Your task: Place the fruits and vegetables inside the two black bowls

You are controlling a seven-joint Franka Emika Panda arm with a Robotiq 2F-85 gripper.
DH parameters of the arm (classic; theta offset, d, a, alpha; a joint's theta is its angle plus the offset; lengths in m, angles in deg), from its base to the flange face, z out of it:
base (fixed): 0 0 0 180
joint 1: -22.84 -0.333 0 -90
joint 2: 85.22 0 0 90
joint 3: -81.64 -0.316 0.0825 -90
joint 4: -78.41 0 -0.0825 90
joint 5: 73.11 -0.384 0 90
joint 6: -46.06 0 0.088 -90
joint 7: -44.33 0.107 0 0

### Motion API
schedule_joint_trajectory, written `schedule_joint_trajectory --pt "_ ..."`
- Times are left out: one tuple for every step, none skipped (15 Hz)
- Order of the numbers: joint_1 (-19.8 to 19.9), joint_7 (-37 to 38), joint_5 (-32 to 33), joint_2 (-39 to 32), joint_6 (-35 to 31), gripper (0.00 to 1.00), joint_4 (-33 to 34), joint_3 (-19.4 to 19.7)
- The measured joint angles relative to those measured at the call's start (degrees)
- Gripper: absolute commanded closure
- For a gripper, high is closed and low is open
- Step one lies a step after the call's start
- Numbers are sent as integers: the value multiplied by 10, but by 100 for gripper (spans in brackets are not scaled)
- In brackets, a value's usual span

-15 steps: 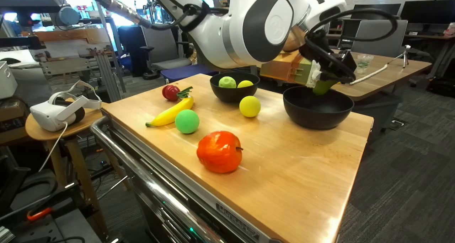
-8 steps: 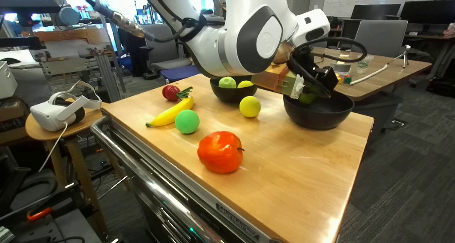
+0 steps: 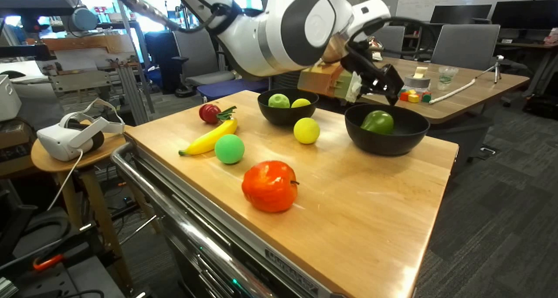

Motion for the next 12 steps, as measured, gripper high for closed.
schedule_joint_trajectory --pt "-20 1 13 20 19 0 -2 22" --pt "-47 4 29 43 54 0 -3 54" --pt "-80 13 51 69 105 0 -6 93" --pt "-111 18 67 96 160 0 -15 127" --pt "-129 16 69 127 212 0 -30 142" --pt "-139 15 69 160 264 0 -47 144" --pt "-146 15 69 193 312 0 -66 144" --pt "-152 15 69 226 354 0 -91 144" --pt "-141 20 70 258 389 0 -120 126" --pt "-113 26 69 288 417 0 -152 94" --pt "-85 34 64 314 439 0 -186 64" --pt "-59 36 63 327 442 0 -208 38"
